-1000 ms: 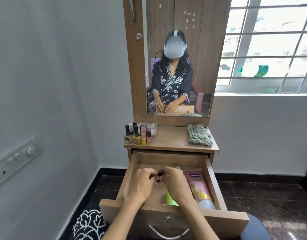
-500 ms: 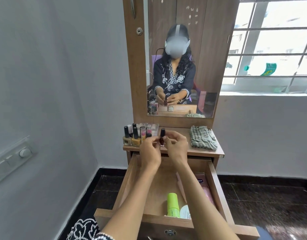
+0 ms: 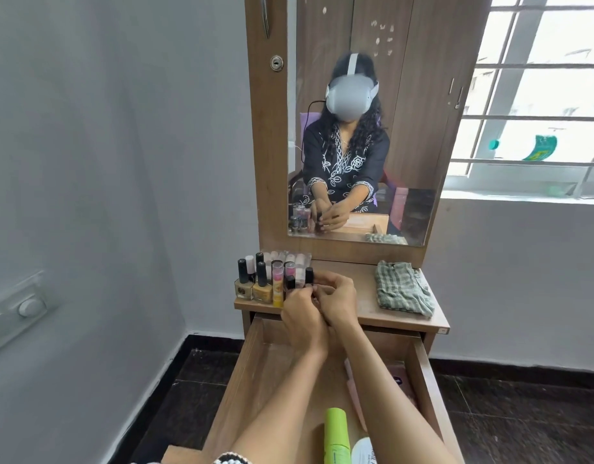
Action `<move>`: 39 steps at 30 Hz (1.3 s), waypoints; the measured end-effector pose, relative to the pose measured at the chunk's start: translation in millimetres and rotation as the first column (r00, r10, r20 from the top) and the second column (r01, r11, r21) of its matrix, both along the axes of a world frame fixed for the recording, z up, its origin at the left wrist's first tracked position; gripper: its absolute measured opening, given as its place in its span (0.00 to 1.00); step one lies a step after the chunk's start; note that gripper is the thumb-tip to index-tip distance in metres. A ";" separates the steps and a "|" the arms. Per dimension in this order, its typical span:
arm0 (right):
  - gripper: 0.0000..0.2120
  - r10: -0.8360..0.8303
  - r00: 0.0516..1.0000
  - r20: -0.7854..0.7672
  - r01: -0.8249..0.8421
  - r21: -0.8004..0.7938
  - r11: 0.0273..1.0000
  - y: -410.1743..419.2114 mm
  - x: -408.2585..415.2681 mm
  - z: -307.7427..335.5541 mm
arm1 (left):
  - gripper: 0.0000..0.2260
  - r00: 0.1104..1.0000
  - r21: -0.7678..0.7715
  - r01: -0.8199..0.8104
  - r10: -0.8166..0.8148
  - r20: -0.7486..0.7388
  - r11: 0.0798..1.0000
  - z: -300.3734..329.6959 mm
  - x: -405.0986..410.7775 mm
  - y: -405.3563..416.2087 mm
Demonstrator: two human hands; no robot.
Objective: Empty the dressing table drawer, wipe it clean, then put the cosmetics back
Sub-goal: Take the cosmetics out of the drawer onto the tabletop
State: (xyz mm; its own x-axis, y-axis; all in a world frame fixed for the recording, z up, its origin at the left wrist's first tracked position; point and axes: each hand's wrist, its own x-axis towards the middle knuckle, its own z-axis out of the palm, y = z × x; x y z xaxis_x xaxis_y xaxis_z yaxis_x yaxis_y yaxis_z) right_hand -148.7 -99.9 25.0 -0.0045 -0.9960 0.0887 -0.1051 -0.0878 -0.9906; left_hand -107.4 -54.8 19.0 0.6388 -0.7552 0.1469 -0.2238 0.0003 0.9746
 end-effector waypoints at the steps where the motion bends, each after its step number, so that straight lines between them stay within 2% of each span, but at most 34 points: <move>1: 0.16 0.004 1.000 -0.010 -0.004 0.002 1.000 -2.0 0.1 -2.3 | 0.13 0.997 0.019 -0.019 0.020 -0.072 1.000 3.0 0.0 1.3; 6: 0.15 0.015 0.999 -0.045 -0.016 -0.013 1.000 -10.7 -0.4 -6.7 | 0.14 0.975 0.023 -0.021 0.025 -0.220 1.000 6.3 -3.9 -2.8; 8: 0.13 0.025 0.998 -0.052 -0.025 -0.013 1.000 -13.1 -0.3 -8.1 | 0.15 0.977 0.030 -0.034 0.039 -0.207 0.999 5.8 -3.9 -3.3; 11: 0.11 0.024 0.998 -0.057 -0.025 -0.018 1.000 -14.7 -0.2 -11.8 | 0.16 0.996 0.072 -0.035 0.040 -0.078 0.997 4.0 -4.9 -1.4; 13: 0.10 0.010 0.998 -0.062 -0.012 -0.021 1.000 -13.7 0.1 -12.7 | 0.17 0.997 0.091 -0.037 0.042 -0.059 0.995 3.7 -4.6 -0.2; 19: 0.08 -0.009 0.997 -0.071 0.008 -0.026 1.000 -7.7 0.8 -12.7 | 0.15 0.993 0.009 -0.016 0.015 0.115 1.000 2.5 -4.3 18.4; 22: 0.08 -0.003 0.999 -0.035 0.002 -0.036 0.999 4.6 -8.1 -10.4 | 0.11 0.921 -0.071 -0.028 0.053 0.386 0.997 -2.7 -0.8 33.5; 25: 0.09 0.010 1.000 -0.003 -0.011 -0.107 0.994 20.2 -21.6 -8.1 | 0.13 0.848 -0.215 -0.015 0.127 0.515 0.976 -8.9 1.9 49.0; 28: 0.12 0.027 0.999 0.024 -0.023 -0.159 0.987 38.6 -34.8 -2.3 | 0.13 0.854 -0.295 -0.030 0.178 0.489 0.955 -4.5 6.8 67.8; 33: 0.10 0.039 0.996 0.081 -0.020 -0.220 0.975 71.6 -56.7 12.0 | 0.13 0.923 -0.373 -0.058 0.192 0.335 0.926 8.5 9.2 95.0; 39: 0.11 0.004 0.997 0.082 0.016 -0.242 0.970 105.5 -76.0 16.3 | 0.12 0.966 -0.390 0.042 0.062 0.251 0.920 12.1 7.9 119.8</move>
State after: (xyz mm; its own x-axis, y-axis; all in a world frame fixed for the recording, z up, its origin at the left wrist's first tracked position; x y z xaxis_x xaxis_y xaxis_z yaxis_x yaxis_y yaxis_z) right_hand -224.6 5.6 41.3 -0.0276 -0.9449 0.3262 -0.0265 -0.3255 -0.9452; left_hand -99.6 65.0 31.1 0.5478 -0.5980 0.5851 -0.4652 0.3636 0.8071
